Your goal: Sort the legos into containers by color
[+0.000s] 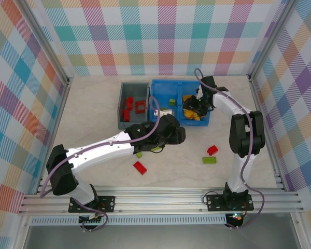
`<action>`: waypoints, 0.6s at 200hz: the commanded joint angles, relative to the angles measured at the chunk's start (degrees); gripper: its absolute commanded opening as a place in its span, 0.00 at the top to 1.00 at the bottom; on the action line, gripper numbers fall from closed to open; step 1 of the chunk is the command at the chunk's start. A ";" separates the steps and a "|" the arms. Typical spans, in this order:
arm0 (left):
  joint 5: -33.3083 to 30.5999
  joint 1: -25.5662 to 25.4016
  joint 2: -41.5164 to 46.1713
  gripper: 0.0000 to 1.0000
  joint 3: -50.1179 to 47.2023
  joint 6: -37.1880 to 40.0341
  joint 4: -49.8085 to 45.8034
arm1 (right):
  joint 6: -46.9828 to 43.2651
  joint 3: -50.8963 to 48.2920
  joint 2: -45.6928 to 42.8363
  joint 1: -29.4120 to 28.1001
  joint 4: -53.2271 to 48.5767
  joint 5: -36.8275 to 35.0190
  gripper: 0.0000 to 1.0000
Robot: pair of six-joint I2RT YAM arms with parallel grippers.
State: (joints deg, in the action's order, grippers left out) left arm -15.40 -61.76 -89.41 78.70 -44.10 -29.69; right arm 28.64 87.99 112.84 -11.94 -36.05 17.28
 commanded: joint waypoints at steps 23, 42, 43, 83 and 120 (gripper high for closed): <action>-1.62 -1.08 0.36 0.33 1.28 0.41 0.47 | 0.77 0.96 -0.28 0.52 -0.10 2.50 0.38; -1.89 -1.26 0.50 0.34 1.15 0.27 0.12 | 0.80 -0.03 -1.99 0.52 0.43 1.94 0.40; -1.90 -1.26 0.48 0.34 1.13 0.26 0.10 | 0.80 -0.11 -2.08 0.52 0.44 1.91 0.41; -3.30 -1.30 0.33 0.34 1.11 -0.85 -2.82 | 0.22 -2.51 -8.95 0.52 0.03 -0.79 0.44; -3.82 -1.50 1.40 0.34 -0.85 -3.92 -6.20 | -1.89 -9.22 -23.89 -0.29 -1.35 -8.10 0.43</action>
State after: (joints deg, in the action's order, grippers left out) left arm -17.72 -62.24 -89.41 78.67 -45.56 -32.58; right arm 28.97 82.35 99.98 -11.66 -36.34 14.11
